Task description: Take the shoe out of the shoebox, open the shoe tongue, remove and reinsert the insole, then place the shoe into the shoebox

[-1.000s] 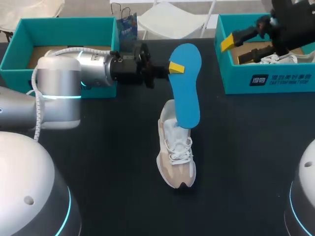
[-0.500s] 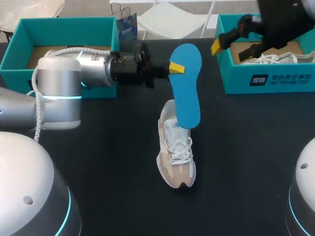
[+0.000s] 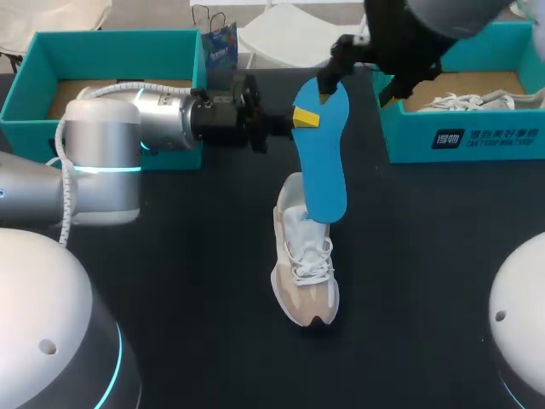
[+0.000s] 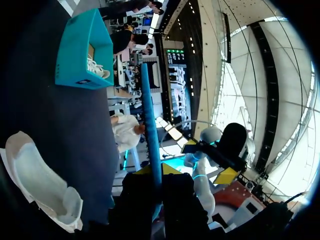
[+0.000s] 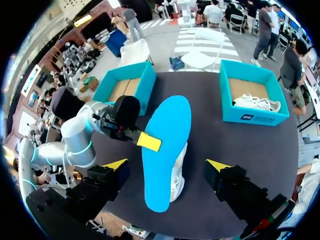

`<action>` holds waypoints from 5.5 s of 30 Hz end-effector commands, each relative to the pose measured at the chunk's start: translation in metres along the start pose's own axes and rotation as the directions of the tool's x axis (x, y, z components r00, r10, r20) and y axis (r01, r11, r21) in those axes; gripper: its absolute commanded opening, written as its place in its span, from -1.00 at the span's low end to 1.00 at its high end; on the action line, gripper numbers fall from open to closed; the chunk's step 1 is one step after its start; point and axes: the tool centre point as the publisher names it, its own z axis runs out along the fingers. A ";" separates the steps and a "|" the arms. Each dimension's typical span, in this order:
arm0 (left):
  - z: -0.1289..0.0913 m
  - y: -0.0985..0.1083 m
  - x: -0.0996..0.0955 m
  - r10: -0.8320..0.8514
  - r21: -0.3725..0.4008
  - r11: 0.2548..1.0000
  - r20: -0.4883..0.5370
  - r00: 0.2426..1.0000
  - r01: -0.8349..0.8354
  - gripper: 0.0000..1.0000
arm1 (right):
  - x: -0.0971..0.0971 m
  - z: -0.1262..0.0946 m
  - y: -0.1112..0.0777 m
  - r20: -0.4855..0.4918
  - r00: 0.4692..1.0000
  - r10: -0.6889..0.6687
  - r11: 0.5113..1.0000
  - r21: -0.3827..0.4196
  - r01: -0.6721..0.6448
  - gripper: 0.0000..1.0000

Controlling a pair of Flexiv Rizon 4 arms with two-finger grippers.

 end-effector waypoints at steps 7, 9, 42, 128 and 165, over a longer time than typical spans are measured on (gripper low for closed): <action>0.000 0.000 0.000 0.000 -0.002 1.000 0.000 1.000 0.000 -1.00 | 0.019 -0.016 0.009 0.363 0.931 -0.032 0.999 0.035 0.021 1.00; 0.000 0.000 0.000 0.000 -0.002 1.000 0.000 1.000 0.000 -1.00 | 0.019 -0.017 0.009 0.354 0.935 -0.033 0.999 0.030 0.024 1.00; 0.000 0.000 0.000 0.000 -0.002 1.000 0.000 1.000 0.000 -1.00 | 0.019 -0.017 0.009 0.354 0.935 -0.033 0.999 0.030 0.024 1.00; 0.000 0.000 0.000 0.000 -0.002 1.000 0.000 1.000 0.000 -1.00 | -0.113 0.022 -0.007 -0.822 0.526 0.217 0.974 0.146 -0.173 1.00; 0.000 0.000 0.000 0.000 -0.002 1.000 0.000 1.000 0.000 -1.00 | -0.115 0.021 -0.001 -0.829 0.520 0.206 0.978 0.160 -0.133 1.00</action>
